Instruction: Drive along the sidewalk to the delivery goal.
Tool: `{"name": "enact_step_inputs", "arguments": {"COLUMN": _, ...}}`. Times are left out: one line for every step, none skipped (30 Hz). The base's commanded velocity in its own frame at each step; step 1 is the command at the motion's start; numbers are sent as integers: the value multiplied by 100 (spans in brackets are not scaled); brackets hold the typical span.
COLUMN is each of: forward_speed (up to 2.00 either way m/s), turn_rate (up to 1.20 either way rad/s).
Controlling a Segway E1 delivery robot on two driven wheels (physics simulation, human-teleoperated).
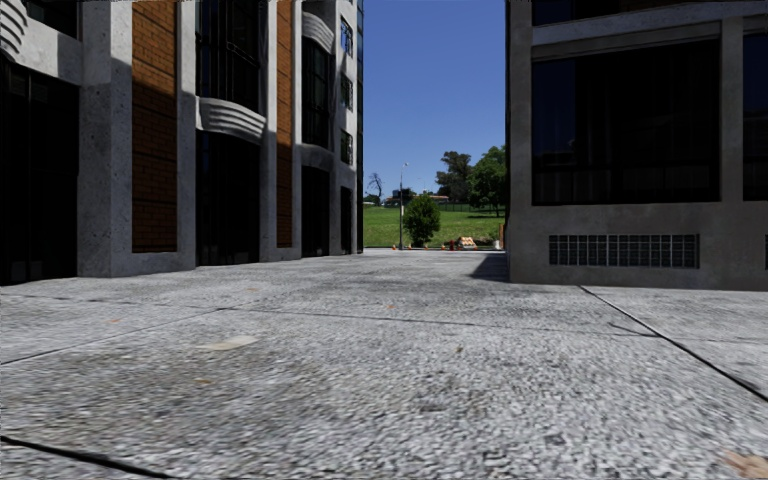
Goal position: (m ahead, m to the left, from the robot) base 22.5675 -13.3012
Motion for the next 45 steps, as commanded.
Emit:
{"name": "enact_step_inputs", "arguments": {"forward_speed": 200, "turn_rate": 0}}
{"name": "enact_step_inputs", "arguments": {"forward_speed": 200, "turn_rate": 0}}
{"name": "enact_step_inputs", "arguments": {"forward_speed": 200, "turn_rate": 0}}
{"name": "enact_step_inputs", "arguments": {"forward_speed": 200, "turn_rate": 0}}
{"name": "enact_step_inputs", "arguments": {"forward_speed": 200, "turn_rate": 0}}
{"name": "enact_step_inputs", "arguments": {"forward_speed": 200, "turn_rate": 0}}
{"name": "enact_step_inputs", "arguments": {"forward_speed": 200, "turn_rate": 0}}
{"name": "enact_step_inputs", "arguments": {"forward_speed": 200, "turn_rate": 0}}
{"name": "enact_step_inputs", "arguments": {"forward_speed": 200, "turn_rate": 0}}
{"name": "enact_step_inputs", "arguments": {"forward_speed": 200, "turn_rate": 0}}
{"name": "enact_step_inputs", "arguments": {"forward_speed": 200, "turn_rate": 0}}
{"name": "enact_step_inputs", "arguments": {"forward_speed": 200, "turn_rate": 0}}
{"name": "enact_step_inputs", "arguments": {"forward_speed": 200, "turn_rate": 0}}
{"name": "enact_step_inputs", "arguments": {"forward_speed": 200, "turn_rate": 0}}
{"name": "enact_step_inputs", "arguments": {"forward_speed": 200, "turn_rate": 0}}
{"name": "enact_step_inputs", "arguments": {"forward_speed": 200, "turn_rate": 0}}
{"name": "enact_step_inputs", "arguments": {"forward_speed": 200, "turn_rate": 0}}
{"name": "enact_step_inputs", "arguments": {"forward_speed": 200, "turn_rate": 0}}
{"name": "enact_step_inputs", "arguments": {"forward_speed": 200, "turn_rate": 0}}
{"name": "enact_step_inputs", "arguments": {"forward_speed": 200, "turn_rate": 0}}
{"name": "enact_step_inputs", "arguments": {"forward_speed": 200, "turn_rate": 0}}
{"name": "enact_step_inputs", "arguments": {"forward_speed": 200, "turn_rate": 0}}
{"name": "enact_step_inputs", "arguments": {"forward_speed": 200, "turn_rate": 0}}
{"name": "enact_step_inputs", "arguments": {"forward_speed": 200, "turn_rate": 0}}
{"name": "enact_step_inputs", "arguments": {"forward_speed": 200, "turn_rate": 0}}
{"name": "enact_step_inputs", "arguments": {"forward_speed": 200, "turn_rate": 0}}
{"name": "enact_step_inputs", "arguments": {"forward_speed": 200, "turn_rate": 0}}
{"name": "enact_step_inputs", "arguments": {"forward_speed": 200, "turn_rate": 0}}
{"name": "enact_step_inputs", "arguments": {"forward_speed": 200, "turn_rate": 0}}
{"name": "enact_step_inputs", "arguments": {"forward_speed": 200, "turn_rate": 0}}
{"name": "enact_step_inputs", "arguments": {"forward_speed": 200, "turn_rate": 0}}
{"name": "enact_step_inputs", "arguments": {"forward_speed": 200, "turn_rate": 0}}
{"name": "enact_step_inputs", "arguments": {"forward_speed": 200, "turn_rate": 0}}
{"name": "enact_step_inputs", "arguments": {"forward_speed": 200, "turn_rate": 0}}
{"name": "enact_step_inputs", "arguments": {"forward_speed": 200, "turn_rate": 0}}
{"name": "enact_step_inputs", "arguments": {"forward_speed": 200, "turn_rate": 0}}
{"name": "enact_step_inputs", "arguments": {"forward_speed": 200, "turn_rate": 0}}
{"name": "enact_step_inputs", "arguments": {"forward_speed": 200, "turn_rate": 0}}
{"name": "enact_step_inputs", "arguments": {"forward_speed": 200, "turn_rate": 0}}
{"name": "enact_step_inputs", "arguments": {"forward_speed": 200, "turn_rate": 0}}
{"name": "enact_step_inputs", "arguments": {"forward_speed": 200, "turn_rate": 0}}
{"name": "enact_step_inputs", "arguments": {"forward_speed": 200, "turn_rate": 0}}
{"name": "enact_step_inputs", "arguments": {"forward_speed": 200, "turn_rate": 0}}
{"name": "enact_step_inputs", "arguments": {"forward_speed": 200, "turn_rate": 0}}
{"name": "enact_step_inputs", "arguments": {"forward_speed": 200, "turn_rate": 0}}
